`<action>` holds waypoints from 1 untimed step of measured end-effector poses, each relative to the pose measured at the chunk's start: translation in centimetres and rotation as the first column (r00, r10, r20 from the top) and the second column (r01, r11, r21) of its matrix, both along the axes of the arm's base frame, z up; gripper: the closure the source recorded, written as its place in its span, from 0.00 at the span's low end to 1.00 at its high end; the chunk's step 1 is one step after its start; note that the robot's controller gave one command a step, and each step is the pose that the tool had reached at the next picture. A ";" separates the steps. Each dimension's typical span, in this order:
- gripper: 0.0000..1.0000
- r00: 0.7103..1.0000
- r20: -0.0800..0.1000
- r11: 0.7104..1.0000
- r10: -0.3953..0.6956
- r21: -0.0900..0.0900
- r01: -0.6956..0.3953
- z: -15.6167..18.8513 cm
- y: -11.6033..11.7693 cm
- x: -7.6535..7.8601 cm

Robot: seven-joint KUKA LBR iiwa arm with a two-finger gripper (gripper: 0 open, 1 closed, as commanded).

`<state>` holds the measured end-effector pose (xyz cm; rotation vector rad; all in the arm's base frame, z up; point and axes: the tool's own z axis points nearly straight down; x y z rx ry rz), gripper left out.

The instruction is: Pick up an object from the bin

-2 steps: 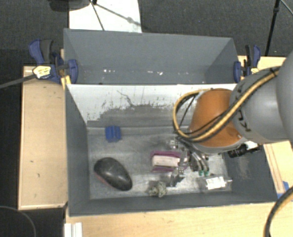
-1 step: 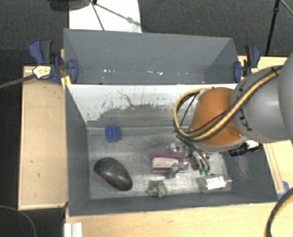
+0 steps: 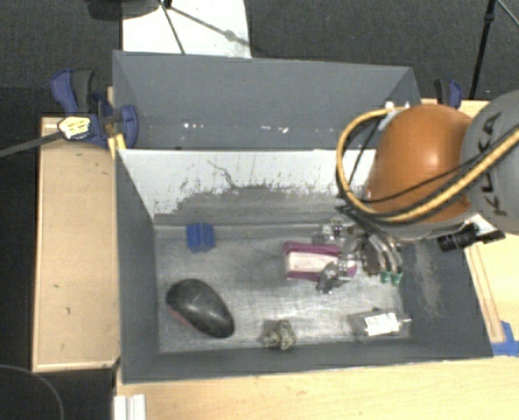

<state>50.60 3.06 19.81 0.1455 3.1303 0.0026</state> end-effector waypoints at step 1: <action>1.00 0.919 0.002 0.919 0.394 -0.005 -0.394 15.5 -1.5 4.0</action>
Offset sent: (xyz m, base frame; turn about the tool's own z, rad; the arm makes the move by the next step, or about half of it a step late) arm 0.0384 -0.0143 0.1517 -0.4059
